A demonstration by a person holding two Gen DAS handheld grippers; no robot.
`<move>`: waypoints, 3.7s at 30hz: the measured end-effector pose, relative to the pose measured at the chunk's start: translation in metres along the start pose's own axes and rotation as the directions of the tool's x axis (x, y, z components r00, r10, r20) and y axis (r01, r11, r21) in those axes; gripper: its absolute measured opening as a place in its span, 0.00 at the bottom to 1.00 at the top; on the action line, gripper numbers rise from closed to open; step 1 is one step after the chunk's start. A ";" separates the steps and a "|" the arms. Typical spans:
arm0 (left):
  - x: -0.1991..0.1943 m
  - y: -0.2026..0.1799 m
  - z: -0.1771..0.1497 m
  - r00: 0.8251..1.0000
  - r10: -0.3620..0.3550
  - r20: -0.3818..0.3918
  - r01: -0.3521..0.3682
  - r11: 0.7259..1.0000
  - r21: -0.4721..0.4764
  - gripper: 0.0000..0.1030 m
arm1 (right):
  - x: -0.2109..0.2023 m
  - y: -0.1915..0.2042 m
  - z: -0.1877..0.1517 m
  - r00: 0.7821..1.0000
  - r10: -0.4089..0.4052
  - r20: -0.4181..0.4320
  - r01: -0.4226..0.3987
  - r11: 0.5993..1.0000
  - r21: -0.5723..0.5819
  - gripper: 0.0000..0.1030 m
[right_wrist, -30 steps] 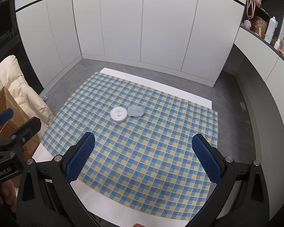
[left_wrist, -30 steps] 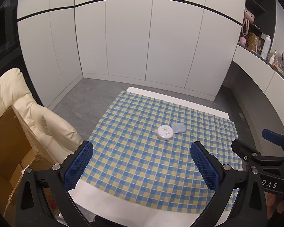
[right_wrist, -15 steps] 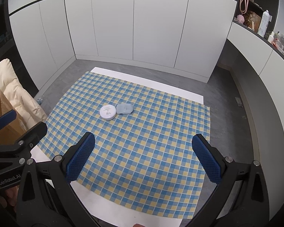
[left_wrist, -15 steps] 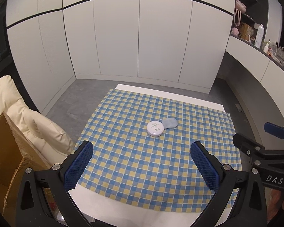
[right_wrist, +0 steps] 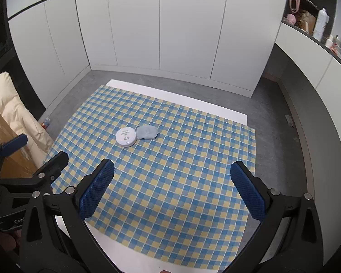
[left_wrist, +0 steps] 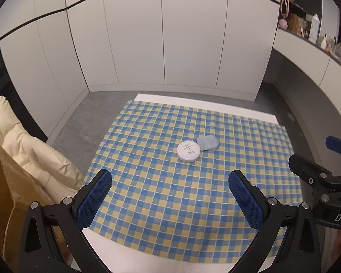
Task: Organize objects
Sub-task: 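Move both open grippers down toward the white compact and clear case, then grasp the white round compact with the left gripper while the right gripper grasps the clear case, then lift the white compact and clear case above the cloth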
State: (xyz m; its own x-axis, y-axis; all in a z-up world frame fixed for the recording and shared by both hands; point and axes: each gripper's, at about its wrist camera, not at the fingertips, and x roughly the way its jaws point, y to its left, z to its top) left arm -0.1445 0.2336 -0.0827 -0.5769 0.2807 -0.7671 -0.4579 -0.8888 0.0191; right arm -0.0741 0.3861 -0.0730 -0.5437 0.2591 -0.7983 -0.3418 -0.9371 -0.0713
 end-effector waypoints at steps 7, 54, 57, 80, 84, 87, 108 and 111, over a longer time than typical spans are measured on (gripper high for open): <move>0.035 -0.004 -0.007 0.999 0.005 -0.045 -0.004 0.999 0.036 0.99 | 0.039 -0.005 0.002 0.999 0.014 -0.033 -0.014 1.000 -0.009 1.00; 0.224 0.004 0.003 0.984 -0.049 -0.174 0.055 0.998 0.029 0.56 | 0.241 0.000 0.022 0.979 0.118 -0.166 -0.116 0.993 0.021 0.94; 0.222 0.029 -0.001 0.983 -0.010 -0.185 0.008 1.000 -0.015 0.56 | 0.242 0.014 0.024 0.977 0.139 -0.163 -0.139 0.990 0.011 0.94; 0.160 0.065 -0.020 0.979 0.003 -0.203 -0.019 0.997 -0.076 0.56 | 0.225 0.062 0.020 0.982 0.120 -0.144 -0.128 0.991 -0.049 0.59; 0.131 0.061 -0.014 0.986 -0.008 -0.165 -0.008 0.996 -0.091 0.56 | 0.202 0.062 0.017 0.985 0.118 -0.128 -0.123 0.992 -0.028 0.59; 0.110 0.060 -0.006 0.991 -0.016 -0.133 0.004 0.996 -0.094 0.56 | 0.179 0.058 0.026 0.988 0.114 -0.104 -0.116 0.993 -0.019 0.59; -0.075 0.050 -0.011 0.998 -0.052 0.021 0.054 0.994 -0.093 0.56 | -0.047 0.039 0.016 0.988 0.142 0.060 -0.141 0.990 -0.031 0.59; -0.086 0.042 -0.023 0.998 -0.056 0.020 0.057 0.995 -0.076 0.56 | -0.065 0.038 0.003 0.988 0.138 0.066 -0.136 0.990 -0.037 0.59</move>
State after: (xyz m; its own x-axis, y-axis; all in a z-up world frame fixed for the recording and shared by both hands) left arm -0.0984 0.1641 -0.0306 -0.5639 0.3373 -0.7538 -0.4378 -0.8961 -0.0734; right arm -0.0542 0.3347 -0.0222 -0.6349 0.1424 -0.7594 -0.2364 -0.9715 0.0155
